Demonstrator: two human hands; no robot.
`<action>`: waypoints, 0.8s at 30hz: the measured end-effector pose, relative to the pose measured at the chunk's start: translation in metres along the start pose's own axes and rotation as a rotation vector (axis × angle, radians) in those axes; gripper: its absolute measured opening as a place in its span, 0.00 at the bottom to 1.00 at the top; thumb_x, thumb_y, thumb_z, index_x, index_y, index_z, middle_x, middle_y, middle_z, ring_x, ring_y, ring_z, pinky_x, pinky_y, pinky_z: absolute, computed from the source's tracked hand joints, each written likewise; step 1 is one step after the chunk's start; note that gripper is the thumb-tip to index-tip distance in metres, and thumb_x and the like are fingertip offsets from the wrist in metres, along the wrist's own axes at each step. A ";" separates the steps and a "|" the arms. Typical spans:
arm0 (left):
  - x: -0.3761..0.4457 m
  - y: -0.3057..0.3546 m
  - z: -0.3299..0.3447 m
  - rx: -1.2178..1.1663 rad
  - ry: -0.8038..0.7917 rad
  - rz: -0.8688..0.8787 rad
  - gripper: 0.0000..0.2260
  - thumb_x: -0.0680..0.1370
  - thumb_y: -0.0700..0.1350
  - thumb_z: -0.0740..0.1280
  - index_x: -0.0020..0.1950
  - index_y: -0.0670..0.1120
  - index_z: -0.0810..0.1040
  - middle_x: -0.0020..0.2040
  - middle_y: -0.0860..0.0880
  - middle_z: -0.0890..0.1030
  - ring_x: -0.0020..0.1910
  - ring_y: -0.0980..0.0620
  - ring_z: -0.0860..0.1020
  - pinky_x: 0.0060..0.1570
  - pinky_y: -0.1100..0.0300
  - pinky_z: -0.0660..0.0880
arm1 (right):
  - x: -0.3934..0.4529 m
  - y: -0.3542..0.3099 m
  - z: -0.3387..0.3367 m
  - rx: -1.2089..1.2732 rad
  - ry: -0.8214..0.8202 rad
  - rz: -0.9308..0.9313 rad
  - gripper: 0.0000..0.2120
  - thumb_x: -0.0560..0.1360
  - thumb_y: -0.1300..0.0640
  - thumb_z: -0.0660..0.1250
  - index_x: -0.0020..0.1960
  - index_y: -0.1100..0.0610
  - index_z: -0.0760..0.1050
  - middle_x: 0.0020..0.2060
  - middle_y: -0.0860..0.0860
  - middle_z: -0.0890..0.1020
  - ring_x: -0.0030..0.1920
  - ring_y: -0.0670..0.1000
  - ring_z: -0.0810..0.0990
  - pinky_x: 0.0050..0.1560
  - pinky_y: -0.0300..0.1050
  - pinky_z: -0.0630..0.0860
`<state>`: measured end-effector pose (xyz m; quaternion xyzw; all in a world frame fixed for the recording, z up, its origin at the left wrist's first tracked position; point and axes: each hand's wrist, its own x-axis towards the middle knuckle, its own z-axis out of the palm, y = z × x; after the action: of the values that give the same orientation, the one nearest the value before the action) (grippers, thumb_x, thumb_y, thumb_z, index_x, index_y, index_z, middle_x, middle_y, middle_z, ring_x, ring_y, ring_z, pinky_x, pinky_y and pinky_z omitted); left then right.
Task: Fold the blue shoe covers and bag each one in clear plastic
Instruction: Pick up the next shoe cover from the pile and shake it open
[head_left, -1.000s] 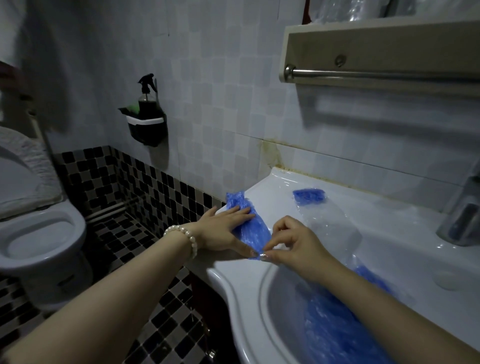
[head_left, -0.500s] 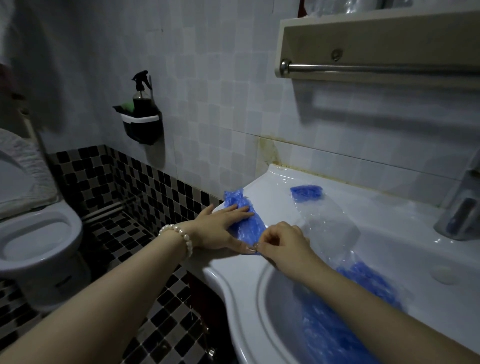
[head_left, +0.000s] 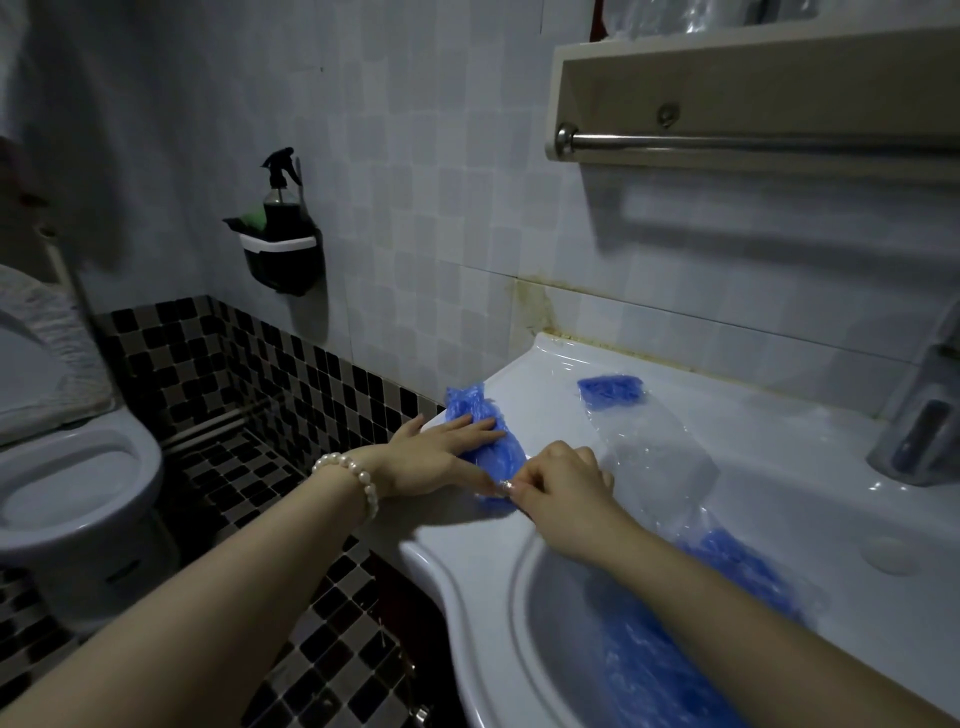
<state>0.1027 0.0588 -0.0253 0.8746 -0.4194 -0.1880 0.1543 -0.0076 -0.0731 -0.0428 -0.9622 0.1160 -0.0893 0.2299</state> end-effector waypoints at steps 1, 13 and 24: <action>-0.001 0.000 0.001 0.018 0.001 0.002 0.40 0.64 0.67 0.58 0.75 0.60 0.54 0.77 0.63 0.50 0.75 0.63 0.44 0.72 0.50 0.34 | 0.000 -0.003 0.001 -0.031 -0.014 0.036 0.15 0.79 0.53 0.56 0.33 0.50 0.70 0.52 0.50 0.71 0.59 0.54 0.66 0.51 0.45 0.59; 0.002 -0.004 0.001 0.111 0.016 0.013 0.35 0.74 0.61 0.66 0.75 0.61 0.52 0.77 0.63 0.48 0.75 0.61 0.42 0.72 0.49 0.33 | -0.009 0.024 -0.006 0.529 0.035 -0.269 0.08 0.67 0.62 0.76 0.40 0.51 0.81 0.40 0.48 0.72 0.38 0.39 0.73 0.41 0.30 0.70; 0.003 -0.001 0.001 0.006 0.019 0.005 0.27 0.78 0.59 0.60 0.75 0.61 0.55 0.76 0.63 0.50 0.75 0.62 0.44 0.72 0.47 0.33 | 0.012 -0.002 -0.005 -0.132 -0.062 0.051 0.10 0.79 0.52 0.57 0.48 0.51 0.76 0.58 0.53 0.69 0.62 0.55 0.64 0.55 0.46 0.60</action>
<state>0.1051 0.0569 -0.0273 0.8758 -0.4205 -0.1780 0.1563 0.0032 -0.0766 -0.0359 -0.9743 0.1388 -0.0458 0.1714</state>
